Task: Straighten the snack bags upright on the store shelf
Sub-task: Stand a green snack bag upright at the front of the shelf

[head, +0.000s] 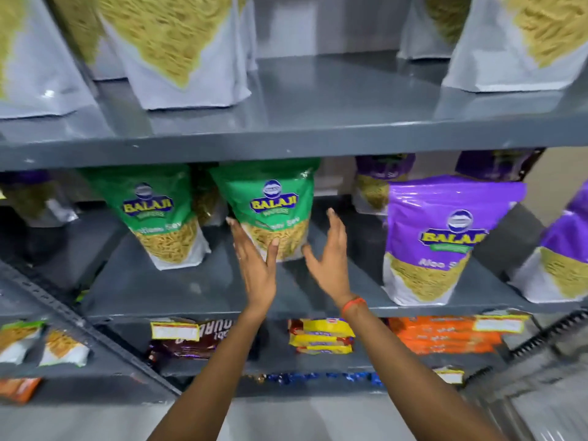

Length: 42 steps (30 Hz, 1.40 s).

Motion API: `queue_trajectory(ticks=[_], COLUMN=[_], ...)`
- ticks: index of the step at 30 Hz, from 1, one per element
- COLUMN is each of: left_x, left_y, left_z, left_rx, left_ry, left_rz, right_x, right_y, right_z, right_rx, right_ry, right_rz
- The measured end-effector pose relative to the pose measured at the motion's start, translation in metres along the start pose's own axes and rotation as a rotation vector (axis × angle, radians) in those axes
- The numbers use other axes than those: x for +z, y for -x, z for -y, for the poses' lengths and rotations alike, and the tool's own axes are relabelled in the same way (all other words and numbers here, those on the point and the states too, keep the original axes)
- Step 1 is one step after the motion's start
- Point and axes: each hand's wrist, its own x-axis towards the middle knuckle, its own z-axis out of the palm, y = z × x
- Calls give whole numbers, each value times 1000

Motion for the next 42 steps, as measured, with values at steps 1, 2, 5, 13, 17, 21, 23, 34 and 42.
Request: queue_trajectory(ticks=[1, 2, 5, 13, 17, 21, 23, 34, 42], left_x=[-6, -11, -19, -24, -32, -39, -42, -52, -94], left_y=[-8, -18, -49, -48, -8, 21, 25, 32, 27], left_z=[14, 28, 62, 88, 90, 88, 84, 64, 29], left_rx=[-63, -124, -311, -375, -342, -330, -326, -381, -38], left_ry=[14, 31, 133, 217, 186, 177, 184, 166, 139], left_rz=[22, 68, 323, 636, 672, 703, 690, 714, 326], right_x=[8, 16, 30, 28, 5, -10, -12, -18, 34], right_y=[-6, -13, -29, -11, 30, 59, 64, 67, 95], right_z=[-7, -13, -27, -49, -57, -57, -54, -27, 57], right_rx=[113, 219, 368, 489, 452, 438, 440, 440, -224], right_ry=[-22, -68, -276, -236, -182, -141, -164, -189, -19], right_rz=[69, 137, 318, 315, 332, 306, 300, 319, -161])
